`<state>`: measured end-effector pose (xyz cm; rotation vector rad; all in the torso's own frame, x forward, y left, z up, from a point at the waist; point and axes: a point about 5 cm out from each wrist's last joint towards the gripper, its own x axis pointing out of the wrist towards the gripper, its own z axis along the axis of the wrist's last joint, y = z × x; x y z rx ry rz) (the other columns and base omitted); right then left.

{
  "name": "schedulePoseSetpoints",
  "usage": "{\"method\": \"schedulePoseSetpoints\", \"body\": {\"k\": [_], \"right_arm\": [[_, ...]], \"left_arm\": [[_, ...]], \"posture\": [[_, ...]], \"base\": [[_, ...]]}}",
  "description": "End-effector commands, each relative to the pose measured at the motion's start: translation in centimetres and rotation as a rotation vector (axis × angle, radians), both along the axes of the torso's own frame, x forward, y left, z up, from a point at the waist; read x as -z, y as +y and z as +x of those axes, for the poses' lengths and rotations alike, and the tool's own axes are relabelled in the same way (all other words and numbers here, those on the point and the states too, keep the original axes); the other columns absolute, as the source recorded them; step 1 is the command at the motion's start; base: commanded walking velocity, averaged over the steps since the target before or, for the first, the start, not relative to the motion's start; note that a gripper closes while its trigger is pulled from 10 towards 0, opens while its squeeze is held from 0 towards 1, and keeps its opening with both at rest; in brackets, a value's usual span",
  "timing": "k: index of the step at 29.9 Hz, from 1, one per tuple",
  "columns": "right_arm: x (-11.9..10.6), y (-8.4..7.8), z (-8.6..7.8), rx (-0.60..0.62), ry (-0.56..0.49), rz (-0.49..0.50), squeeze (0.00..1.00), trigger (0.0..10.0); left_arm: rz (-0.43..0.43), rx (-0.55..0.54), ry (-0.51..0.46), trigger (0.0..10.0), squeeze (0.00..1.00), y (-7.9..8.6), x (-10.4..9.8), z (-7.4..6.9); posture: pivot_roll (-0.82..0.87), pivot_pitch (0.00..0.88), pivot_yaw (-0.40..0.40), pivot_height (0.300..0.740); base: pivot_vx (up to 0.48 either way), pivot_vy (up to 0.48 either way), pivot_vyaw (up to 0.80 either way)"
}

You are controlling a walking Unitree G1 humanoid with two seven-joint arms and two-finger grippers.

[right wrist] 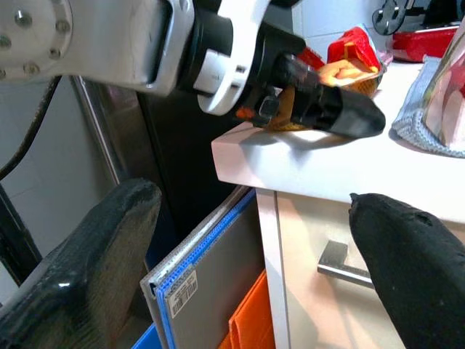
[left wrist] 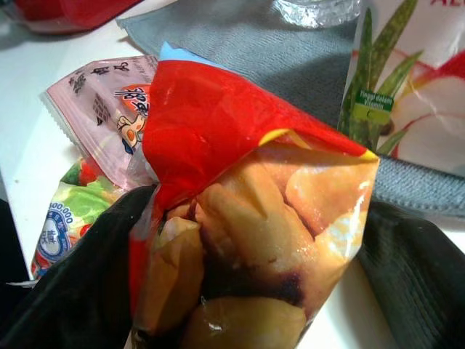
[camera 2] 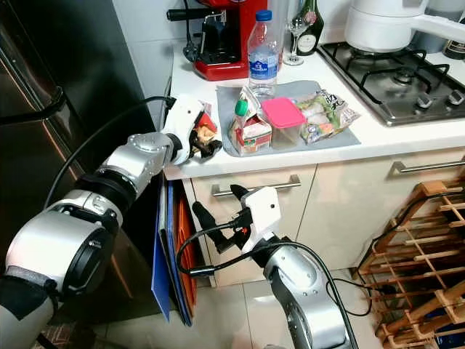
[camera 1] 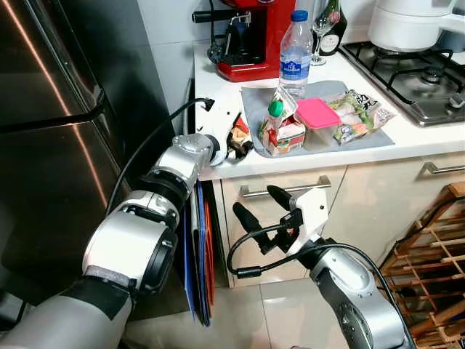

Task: Restocking fridge

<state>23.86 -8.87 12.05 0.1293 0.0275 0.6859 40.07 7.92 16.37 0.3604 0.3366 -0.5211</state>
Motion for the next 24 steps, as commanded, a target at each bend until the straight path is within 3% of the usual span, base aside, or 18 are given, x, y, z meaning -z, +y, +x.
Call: {"method": "schedulePoseSetpoints", "body": {"k": [1, 15, 24], "right_arm": [[0.1, 0.2, 0.0, -0.019, 0.002, -0.007, 0.00, 10.0], [0.1, 0.3, 0.1, -0.012, -0.003, -0.009, 0.00, 10.0], [0.1, 0.2, 0.2, -0.005, -0.001, -0.009, 0.00, 10.0]], "left_arm": [[0.100, -0.049, 0.180, 0.0, 0.00, 2.1, 5.0, -1.7], [0.194, -0.018, 0.008, 0.0, 0.00, 2.1, 4.0, -1.1], [0.250, 0.027, -0.047, 0.0, 0.00, 1.4, 4.7, -1.6]], "posture": [[-0.14, 0.000, 0.101, 0.740], [-0.14, 0.000, 0.110, 0.740], [-0.15, 0.000, 0.108, 0.740]], "base": [[0.000, 0.000, 0.00], [0.000, 0.000, 0.00], [0.000, 0.000, 0.00]]}}
